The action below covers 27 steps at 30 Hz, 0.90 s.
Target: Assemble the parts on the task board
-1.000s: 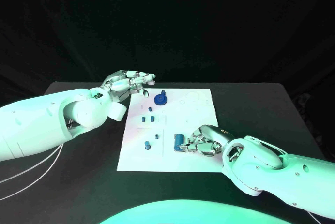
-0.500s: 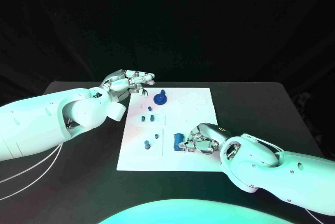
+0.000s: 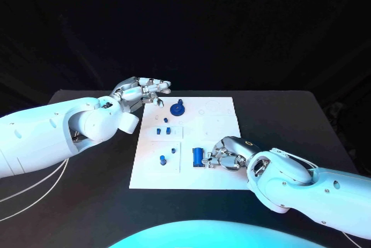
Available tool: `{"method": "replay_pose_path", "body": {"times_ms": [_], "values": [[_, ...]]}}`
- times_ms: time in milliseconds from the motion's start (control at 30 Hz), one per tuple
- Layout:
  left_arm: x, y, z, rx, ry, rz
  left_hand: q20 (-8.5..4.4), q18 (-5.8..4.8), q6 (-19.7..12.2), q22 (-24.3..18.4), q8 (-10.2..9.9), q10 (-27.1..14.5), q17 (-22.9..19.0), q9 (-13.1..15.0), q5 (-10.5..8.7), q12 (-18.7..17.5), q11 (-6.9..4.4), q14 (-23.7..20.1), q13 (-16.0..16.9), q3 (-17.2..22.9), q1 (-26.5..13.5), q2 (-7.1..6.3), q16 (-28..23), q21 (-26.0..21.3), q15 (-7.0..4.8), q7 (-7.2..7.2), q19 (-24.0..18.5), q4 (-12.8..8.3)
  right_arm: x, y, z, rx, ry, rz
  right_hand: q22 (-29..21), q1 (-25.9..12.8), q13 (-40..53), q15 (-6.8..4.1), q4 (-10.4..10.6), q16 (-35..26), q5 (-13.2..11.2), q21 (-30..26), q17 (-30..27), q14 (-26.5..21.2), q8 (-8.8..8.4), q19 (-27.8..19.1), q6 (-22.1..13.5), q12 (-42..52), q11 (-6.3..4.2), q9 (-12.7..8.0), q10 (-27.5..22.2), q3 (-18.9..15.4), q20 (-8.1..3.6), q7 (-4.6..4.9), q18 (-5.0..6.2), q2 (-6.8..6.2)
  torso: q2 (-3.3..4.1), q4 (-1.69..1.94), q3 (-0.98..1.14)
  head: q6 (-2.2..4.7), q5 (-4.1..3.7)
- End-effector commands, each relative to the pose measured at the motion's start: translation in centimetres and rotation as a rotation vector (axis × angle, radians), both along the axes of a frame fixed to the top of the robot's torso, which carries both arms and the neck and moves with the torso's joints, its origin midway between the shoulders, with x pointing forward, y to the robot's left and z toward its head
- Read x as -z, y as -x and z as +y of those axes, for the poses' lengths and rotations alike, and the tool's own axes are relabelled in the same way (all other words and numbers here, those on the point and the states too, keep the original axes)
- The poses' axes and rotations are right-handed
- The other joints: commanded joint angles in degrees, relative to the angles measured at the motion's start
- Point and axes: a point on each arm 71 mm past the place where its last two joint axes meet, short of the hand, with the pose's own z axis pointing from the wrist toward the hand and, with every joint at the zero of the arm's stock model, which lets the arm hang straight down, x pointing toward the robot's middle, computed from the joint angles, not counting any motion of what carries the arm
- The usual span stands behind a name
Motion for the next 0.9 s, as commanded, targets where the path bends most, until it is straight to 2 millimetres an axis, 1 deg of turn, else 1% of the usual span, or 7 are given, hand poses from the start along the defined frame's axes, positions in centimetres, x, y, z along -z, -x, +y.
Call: {"method": "replay_pose_path", "body": {"times_ms": [33,433,567,633,700,767,900], "values": [[-0.1,0.1,-0.2,0.023,0.009,-0.004,0.35,0.74,-0.41,-0.07,0.25,-0.33,-0.07,-0.04,-0.09,0.29,0.05,-0.36,0.08,-0.2,0.0,0.66,-0.1,-0.33,0.15,0.07,0.09,0.01,0.0,0.1,-0.2,0.002,0.025,-0.005,9.35,2.31,5.82,-0.41,-0.24,0.17,0.02,0.24,10.77,5.02,0.3,3.69,0.01,1.69,-2.34,0.07,2.75,-0.1,-0.27,-0.2,-1.18,1.69,0.02,0.06,0.04,-0.05,0.0],[-0.1,0.1,-0.1,0.021,0.008,-0.004,0.36,0.74,-0.46,-0.12,0.27,-0.42,-0.08,-0.04,-0.09,0.35,0.06,-0.4,0.1,-0.25,-0.02,0.76,-0.11,-0.39,0.16,0.08,0.1,0.06,-0.2,0.4,-0.4,-0.006,0.011,-0.005,9.32,2.16,5.78,-0.41,-0.21,0.14,-0.05,0.17,10.73,5.01,0.33,3.67,-0.05,1.58,-2.29,0.07,2.71,-0.19,-0.3,-0.1,-1.16,1.37,0.05,0.01,0.01,-0.09,0.13],[-0.1,0.1,-0.1,0.02,0.009,-0.006,0.36,0.74,-0.46,-0.12,0.27,-0.42,-0.08,-0.04,-0.09,0.35,0.06,-0.4,0.1,-0.25,-0.02,0.76,-0.11,-0.39,0.16,0.08,0.1,0.06,-0.4,0.4,-1.2,0.015,0.004,-0.019,9.27,2.14,5.57,-0.41,-0.21,0.09,-0.06,0.1,10.66,4.99,0.32,3.65,-0.08,1.28,-2.28,0.07,2.54,-0.22,-0.3,-0.1,-1.15,1.3,0.01,0.05,-0.03,-0.1,0.0],[-0.1,0.1,0.0,0.018,0.009,-0.008,0.36,0.74,-0.46,-0.12,0.27,-0.42,-0.08,-0.04,-0.09,0.35,0.06,-0.4,0.1,-0.25,-0.02,0.76,-0.11,-0.39,0.16,0.08,0.1,0.06,-0.6,0.4,-1.9,0.031,-0.011,-0.028,9.06,2.47,4.84,-0.33,-0.41,-0.1,0.12,-0.21,10.43,4.93,-0.03,3.55,-0.62,0.2,-2.17,-0.11,1.88,-0.05,-0.27,0.05,-1.08,1.19,-0.03,-0.05,-0.05,0.01,-0.08],[-0.1,0.1,0.0,0.017,0.01,-0.009,0.36,0.74,-0.47,-0.13,0.28,-0.44,-0.08,-0.04,-0.09,0.36,0.07,-0.41,0.1,-0.27,-0.02,0.76,-0.11,-0.4,0.16,0.08,0.11,0.06,-1.0,0.3,-2.8,0.052,-0.029,-0.044,8.81,3.25,4.0,-0.05,-0.79,-0.36,0.51,-0.62,10.12,4.85,-1.38,3.41,-2.28,-1.11,-1.77,-0.8,1.06,0.34,-0.13,0.67,-1.01,1.1,-0.13,-0.06,-0.11,0.03,-0.52],[-0.1,0.1,0.0,0.017,0.01,-0.01,0.36,0.74,-0.48,-0.13,0.28,-0.44,-0.09,-0.04,-0.09,0.36,0.07,-0.41,0.1,-0.27,-0.02,0.76,-0.11,-0.4,0.17,0.08,0.11,0.06,-1.4,0.1,-3.9,0.07,-0.041,-0.065,8.69,3.99,3.68,0.39,-1.2,-0.51,0.69,-0.84,9.95,4.81,-2.65,3.33,-3.0,-1.68,-1.27,-1.56,0.69,0.71,0.17,1.26,-0.98,0.93,-0.12,-0.08,-0.08,0.22,-1.17],[-0.1,0.1,0.0,0.016,0.011,-0.012,0.37,0.74,-0.48,-0.13,0.28,-0.45,-0.09,-0.04,-0.1,0.37,0.07,-0.41,0.1,-0.29,-0.01,0.74,-0.11,-0.41,0.17,0.08,0.11,0.05,-2.1,-0.2,-6.3,0.109,-0.026,-0.102,8.72,4.75,3.49,0.71,-1.71,-0.54,0.61,-0.88,9.92,4.8,-3.97,3.31,-3.05,-2.05,-0.89,-2.45,0.51,0.99,0.52,1.66,-0.98,0.42,-0.19,-0.3,-0.08,0.41,-2.6]]}}
